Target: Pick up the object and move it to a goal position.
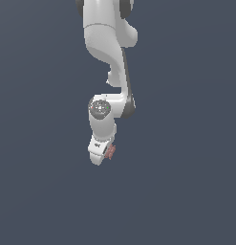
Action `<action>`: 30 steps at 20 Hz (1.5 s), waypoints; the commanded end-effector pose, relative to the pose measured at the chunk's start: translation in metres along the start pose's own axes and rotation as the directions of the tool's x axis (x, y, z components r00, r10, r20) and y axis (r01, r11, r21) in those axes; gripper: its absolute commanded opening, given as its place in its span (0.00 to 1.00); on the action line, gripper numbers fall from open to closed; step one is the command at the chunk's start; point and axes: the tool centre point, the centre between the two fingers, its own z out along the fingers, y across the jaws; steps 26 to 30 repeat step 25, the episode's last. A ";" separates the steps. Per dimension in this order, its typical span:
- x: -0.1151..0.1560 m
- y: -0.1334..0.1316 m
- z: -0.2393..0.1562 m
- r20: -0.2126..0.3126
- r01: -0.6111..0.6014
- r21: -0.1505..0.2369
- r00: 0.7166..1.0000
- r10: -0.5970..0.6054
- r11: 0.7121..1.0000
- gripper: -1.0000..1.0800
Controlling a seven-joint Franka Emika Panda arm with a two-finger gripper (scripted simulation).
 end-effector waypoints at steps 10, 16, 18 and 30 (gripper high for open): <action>-0.031 0.015 -0.037 0.000 0.000 0.001 1.000 0.000 1.000 0.00; -0.066 0.034 -0.079 -0.001 0.000 0.001 1.000 0.000 1.000 0.00; -0.073 0.038 -0.088 -0.001 0.000 0.001 1.000 0.000 1.000 0.00; -0.083 0.045 -0.100 0.000 0.000 0.001 1.000 0.000 1.000 0.00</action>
